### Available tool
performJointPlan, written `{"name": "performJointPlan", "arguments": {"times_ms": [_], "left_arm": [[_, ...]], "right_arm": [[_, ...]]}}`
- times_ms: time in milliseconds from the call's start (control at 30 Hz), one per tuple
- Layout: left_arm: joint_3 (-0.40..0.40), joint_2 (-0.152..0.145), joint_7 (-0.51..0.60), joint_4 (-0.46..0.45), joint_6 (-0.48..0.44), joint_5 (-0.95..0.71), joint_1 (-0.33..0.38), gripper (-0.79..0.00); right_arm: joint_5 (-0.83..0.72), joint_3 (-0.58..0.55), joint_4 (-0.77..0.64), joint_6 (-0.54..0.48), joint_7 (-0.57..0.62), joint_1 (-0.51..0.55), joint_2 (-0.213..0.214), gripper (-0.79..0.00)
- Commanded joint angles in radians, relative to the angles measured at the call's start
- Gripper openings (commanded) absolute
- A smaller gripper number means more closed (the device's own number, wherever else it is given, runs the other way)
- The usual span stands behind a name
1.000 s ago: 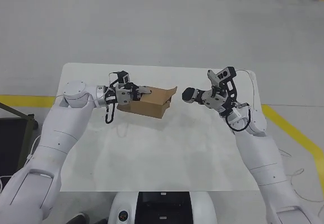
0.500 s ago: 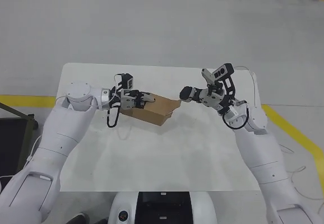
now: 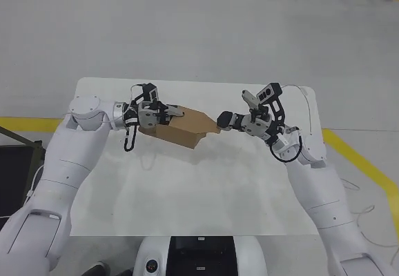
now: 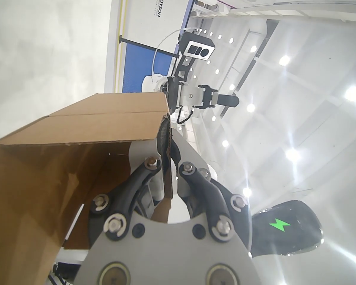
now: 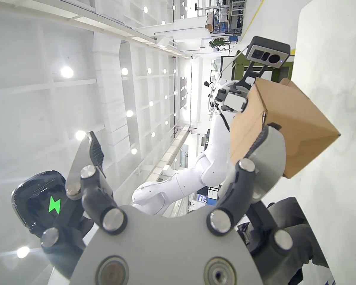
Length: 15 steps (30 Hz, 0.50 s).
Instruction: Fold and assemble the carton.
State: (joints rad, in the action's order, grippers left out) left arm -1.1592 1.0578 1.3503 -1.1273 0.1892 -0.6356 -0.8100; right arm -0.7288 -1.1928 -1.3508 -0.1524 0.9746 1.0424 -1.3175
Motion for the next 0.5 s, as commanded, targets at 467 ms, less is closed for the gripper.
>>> {"name": "performJointPlan", "arguments": {"times_ms": [467], "left_arm": [[0.013, 0.006, 0.033, 0.028, 0.030, -0.075, 0.019, -0.785]], "right_arm": [[0.021, 0.045, -0.021, 0.007, -0.004, 0.005, -0.005, 0.000]]}}
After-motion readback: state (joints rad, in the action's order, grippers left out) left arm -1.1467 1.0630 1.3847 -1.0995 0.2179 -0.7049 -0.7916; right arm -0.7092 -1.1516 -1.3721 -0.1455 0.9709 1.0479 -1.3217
